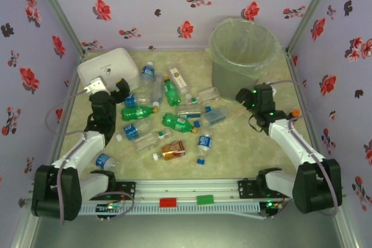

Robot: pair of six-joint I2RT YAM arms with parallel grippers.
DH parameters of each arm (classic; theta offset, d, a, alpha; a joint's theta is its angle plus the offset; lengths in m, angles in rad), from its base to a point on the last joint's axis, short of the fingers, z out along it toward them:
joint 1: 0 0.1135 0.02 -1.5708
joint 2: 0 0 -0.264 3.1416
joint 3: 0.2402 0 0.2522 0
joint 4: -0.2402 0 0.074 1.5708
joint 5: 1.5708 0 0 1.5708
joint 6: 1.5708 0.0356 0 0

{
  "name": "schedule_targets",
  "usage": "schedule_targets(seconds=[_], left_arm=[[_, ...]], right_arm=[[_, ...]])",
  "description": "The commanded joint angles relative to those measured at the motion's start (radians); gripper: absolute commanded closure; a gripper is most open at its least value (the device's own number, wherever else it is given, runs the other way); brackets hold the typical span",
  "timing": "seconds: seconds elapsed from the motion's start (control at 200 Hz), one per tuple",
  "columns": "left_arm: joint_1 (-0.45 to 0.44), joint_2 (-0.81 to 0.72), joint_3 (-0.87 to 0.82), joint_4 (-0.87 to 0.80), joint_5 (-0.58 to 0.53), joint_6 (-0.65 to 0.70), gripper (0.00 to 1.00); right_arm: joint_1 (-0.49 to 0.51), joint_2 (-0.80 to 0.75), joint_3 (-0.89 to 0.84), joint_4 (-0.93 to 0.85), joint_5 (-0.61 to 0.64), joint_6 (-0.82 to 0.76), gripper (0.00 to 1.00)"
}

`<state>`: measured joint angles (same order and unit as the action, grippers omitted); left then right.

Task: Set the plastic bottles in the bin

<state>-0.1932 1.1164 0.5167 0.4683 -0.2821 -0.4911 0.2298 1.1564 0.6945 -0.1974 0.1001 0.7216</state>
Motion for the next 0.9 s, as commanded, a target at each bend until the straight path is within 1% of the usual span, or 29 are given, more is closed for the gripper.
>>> schedule_targets(seconds=[0.0,0.095,0.175,0.21,0.275,0.425,0.63,0.75,0.825,0.895], left_arm=[[-0.072,0.047,0.065,-0.13,0.076,-0.107,0.0],[-0.151,0.1,0.073,-0.113,0.078,-0.136,0.0],[-0.2,0.149,0.074,-0.067,0.083,-0.149,0.0],[-0.213,0.171,0.079,-0.049,0.083,-0.146,0.0],[-0.226,0.212,0.104,-0.044,0.094,-0.143,0.0],[-0.229,0.268,0.152,-0.051,0.111,-0.135,0.0],[-0.229,0.275,0.159,-0.053,0.11,-0.111,0.0],[-0.229,0.255,0.145,-0.075,0.104,-0.101,0.0],[-0.229,0.239,0.129,-0.084,0.091,-0.1,0.0],[-0.229,0.224,0.114,-0.09,0.078,-0.104,0.0]], right_arm=[[0.139,0.013,-0.001,-0.191,-0.035,0.163,0.11],[0.295,0.044,0.036,-0.287,0.019,0.178,0.11],[0.401,0.069,0.073,-0.377,0.102,0.189,0.1],[0.444,0.075,0.077,-0.396,0.12,0.198,0.1],[0.506,0.08,0.076,-0.402,0.13,0.236,0.1],[0.625,0.099,0.056,-0.328,0.109,0.275,0.1],[0.665,0.227,0.078,-0.249,0.024,0.268,0.1],[0.665,0.283,0.083,-0.254,0.022,0.265,0.12],[0.666,0.307,0.085,-0.25,0.019,0.264,0.16],[0.665,0.321,0.088,-0.243,0.012,0.26,0.23]])
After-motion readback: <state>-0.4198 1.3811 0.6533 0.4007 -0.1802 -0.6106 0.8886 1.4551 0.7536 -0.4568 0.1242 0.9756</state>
